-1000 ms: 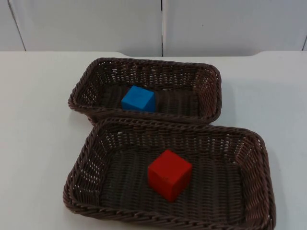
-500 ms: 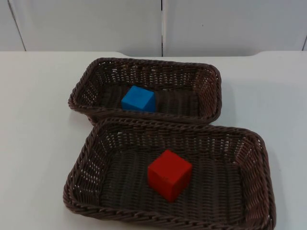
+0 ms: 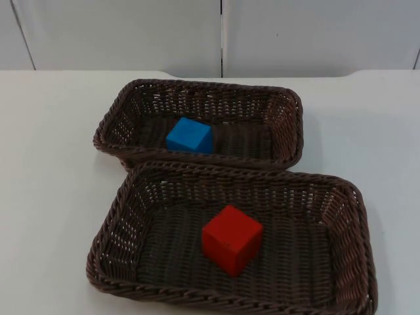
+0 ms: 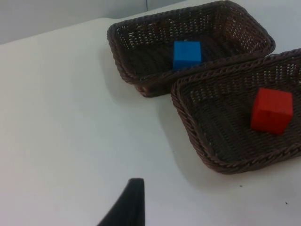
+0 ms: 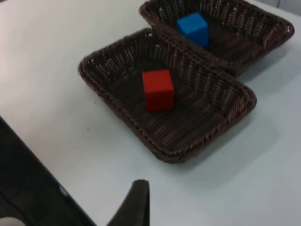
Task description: Pick up one cube with the left hand and place it into the upper basket. Pick up one cube with the right hand and place it into the lower basket.
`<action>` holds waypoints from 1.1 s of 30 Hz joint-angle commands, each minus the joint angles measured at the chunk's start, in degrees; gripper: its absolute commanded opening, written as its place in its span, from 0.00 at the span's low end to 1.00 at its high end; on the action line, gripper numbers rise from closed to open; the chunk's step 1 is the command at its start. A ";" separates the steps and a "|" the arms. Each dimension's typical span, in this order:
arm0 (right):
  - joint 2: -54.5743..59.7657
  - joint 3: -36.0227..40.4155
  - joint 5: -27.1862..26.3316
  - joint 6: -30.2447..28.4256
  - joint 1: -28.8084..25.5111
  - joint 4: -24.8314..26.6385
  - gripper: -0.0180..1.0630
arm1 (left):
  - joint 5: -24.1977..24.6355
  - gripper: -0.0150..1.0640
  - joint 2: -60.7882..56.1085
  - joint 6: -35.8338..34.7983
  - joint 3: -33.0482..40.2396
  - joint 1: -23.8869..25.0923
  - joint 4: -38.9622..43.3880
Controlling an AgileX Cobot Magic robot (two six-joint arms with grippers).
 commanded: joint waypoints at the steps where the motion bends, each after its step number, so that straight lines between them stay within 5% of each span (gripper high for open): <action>1: -0.15 0.91 -1.31 0.31 -0.08 0.16 0.83 | 0.30 0.99 -0.26 -0.47 0.19 -0.11 0.21; 12: -0.15 1.02 -1.30 0.31 -0.08 0.57 0.84 | 0.30 0.99 -0.26 -0.74 0.19 -0.11 0.43; 17: -0.15 1.02 -1.30 0.31 -0.08 0.57 0.99 | 0.30 0.99 -0.26 -0.74 0.19 -0.11 0.43; 33: -0.15 1.02 -1.30 0.56 -0.08 0.42 0.99 | 0.30 0.99 -0.26 -0.74 0.19 -0.11 0.43</action>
